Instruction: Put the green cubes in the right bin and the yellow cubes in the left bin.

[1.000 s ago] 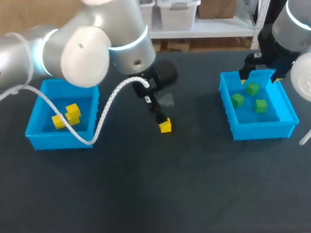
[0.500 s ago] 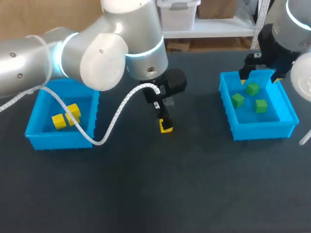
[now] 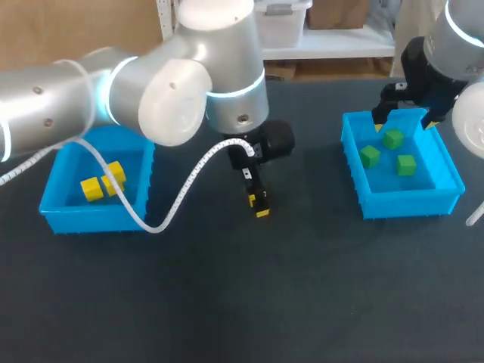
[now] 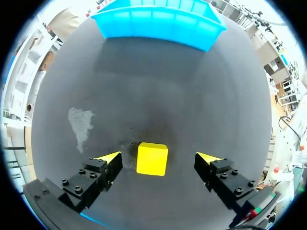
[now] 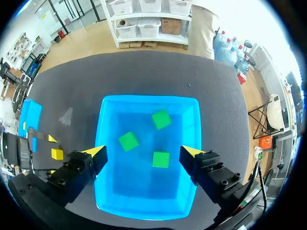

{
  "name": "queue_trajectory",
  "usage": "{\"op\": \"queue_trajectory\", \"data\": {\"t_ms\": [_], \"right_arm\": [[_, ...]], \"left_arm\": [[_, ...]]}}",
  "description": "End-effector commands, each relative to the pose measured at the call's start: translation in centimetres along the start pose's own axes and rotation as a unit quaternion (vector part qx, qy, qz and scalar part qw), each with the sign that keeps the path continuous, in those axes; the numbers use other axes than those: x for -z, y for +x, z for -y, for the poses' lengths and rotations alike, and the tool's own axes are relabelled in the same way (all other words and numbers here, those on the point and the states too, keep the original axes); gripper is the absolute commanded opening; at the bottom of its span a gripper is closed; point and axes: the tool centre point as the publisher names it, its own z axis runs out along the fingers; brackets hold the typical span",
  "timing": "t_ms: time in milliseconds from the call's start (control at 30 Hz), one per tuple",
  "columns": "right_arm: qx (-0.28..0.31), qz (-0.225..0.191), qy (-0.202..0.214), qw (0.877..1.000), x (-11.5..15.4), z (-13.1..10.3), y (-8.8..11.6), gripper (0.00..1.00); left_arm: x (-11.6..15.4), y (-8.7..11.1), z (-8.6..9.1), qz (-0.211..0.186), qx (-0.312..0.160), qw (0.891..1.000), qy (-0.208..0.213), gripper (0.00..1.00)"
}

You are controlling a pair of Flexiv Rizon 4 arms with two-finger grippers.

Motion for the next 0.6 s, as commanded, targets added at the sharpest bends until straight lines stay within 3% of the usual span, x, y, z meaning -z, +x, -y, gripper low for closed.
{"op": "queue_trajectory", "data": {"t_ms": [33,67,167,200,400,600], "right_arm": [[0.0,0.002,0.0,1.0,0.1,0.0,0.2,1.0],[0.0,0.002,0.0,1.0,0.1,0.0,0.2,1.0],[0.0,0.002,0.0,1.0,0.1,0.0,0.2,1.0],[0.0,0.002,0.0,1.0,0.1,0.0,0.2,1.0],[0.0,0.002,0.0,1.0,0.1,0.0,0.2,1.0],[0.0,0.002,0.0,1.0,0.1,0.0,0.2,1.0]], "left_arm": [[-0.3,-0.4,-0.4,-0.006,-0.001,1.0,0.002,0.44],[-0.4,-0.5,-0.5,-0.007,-0.001,1.0,0.002,0.31],[-0.6,-0.6,-0.7,-0.011,-0.003,1.0,-0.001,0.13],[-0.8,-0.6,-0.7,-0.013,-0.003,1.0,-0.003,0.0],[-1.4,-0.3,-0.8,-0.022,-0.005,1.0,-0.008,0.0],[-1.1,-0.1,-1.1,-0.006,0.018,1.0,-0.007,0.0]]}}
